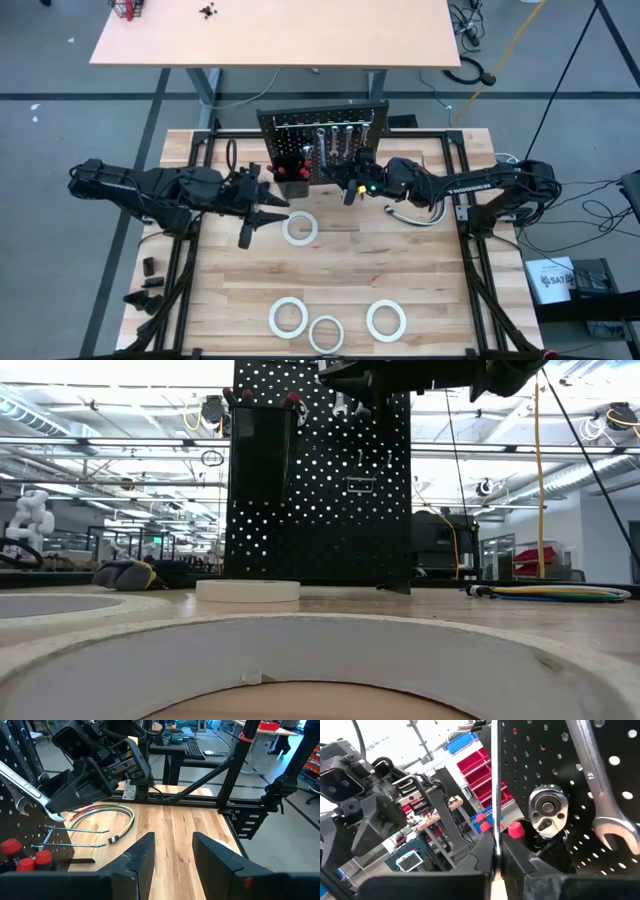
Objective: Hang tools onto peg board
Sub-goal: Hang the silver wrench on the peg board, then hang the white masking tape on the peg board
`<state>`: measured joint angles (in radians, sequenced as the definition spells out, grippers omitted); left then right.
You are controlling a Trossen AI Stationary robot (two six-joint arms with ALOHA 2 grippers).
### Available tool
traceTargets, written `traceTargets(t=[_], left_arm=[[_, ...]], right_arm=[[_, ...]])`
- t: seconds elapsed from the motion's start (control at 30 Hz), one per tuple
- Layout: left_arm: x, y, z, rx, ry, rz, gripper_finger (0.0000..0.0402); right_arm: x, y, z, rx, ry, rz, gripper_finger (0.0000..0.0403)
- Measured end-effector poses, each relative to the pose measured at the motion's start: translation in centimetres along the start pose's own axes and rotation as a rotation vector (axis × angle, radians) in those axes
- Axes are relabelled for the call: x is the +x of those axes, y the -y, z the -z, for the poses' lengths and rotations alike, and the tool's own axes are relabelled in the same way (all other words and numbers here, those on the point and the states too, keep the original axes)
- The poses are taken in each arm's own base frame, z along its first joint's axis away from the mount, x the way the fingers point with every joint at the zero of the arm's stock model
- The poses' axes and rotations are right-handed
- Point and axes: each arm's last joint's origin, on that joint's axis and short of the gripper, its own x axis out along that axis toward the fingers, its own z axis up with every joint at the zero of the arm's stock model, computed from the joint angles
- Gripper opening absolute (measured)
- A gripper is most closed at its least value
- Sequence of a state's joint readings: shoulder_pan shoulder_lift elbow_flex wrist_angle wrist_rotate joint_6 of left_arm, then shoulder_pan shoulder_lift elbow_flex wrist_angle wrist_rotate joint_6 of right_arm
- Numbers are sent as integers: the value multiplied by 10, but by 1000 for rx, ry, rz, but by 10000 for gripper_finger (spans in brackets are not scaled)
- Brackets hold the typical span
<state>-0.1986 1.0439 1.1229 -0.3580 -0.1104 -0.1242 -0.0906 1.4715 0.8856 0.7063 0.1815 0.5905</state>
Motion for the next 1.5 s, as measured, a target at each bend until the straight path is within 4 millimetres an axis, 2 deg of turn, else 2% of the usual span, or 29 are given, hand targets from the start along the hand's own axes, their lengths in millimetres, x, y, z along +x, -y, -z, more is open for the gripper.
traceTargets(t=[0.23, 0.4, 0.57, 1.07, 1.27, 1.5], left_arm=[[0, 0, 0, -1, -1, 1, 134], [0, 0, 0, 0, -5, 0, 134], [0, 0, 3, 3, -35, -4, 134], [0, 0, 6, -19, -61, 8, 134], [1, 7, 16, -58, -133, 54, 134], [14, 26, 60, -69, -230, 129, 134]], right_arm=[[0, 1, 1, -3, -9, 15, 90], [0, 2, 3, -10, -25, 27, 123], [-1, 5, 7, -20, -71, 54, 135], [-8, 18, 29, -8, -308, 201, 136], [-16, 4, 25, 2, -333, 147, 136], [-35, -35, 27, -41, -406, -61, 136]])
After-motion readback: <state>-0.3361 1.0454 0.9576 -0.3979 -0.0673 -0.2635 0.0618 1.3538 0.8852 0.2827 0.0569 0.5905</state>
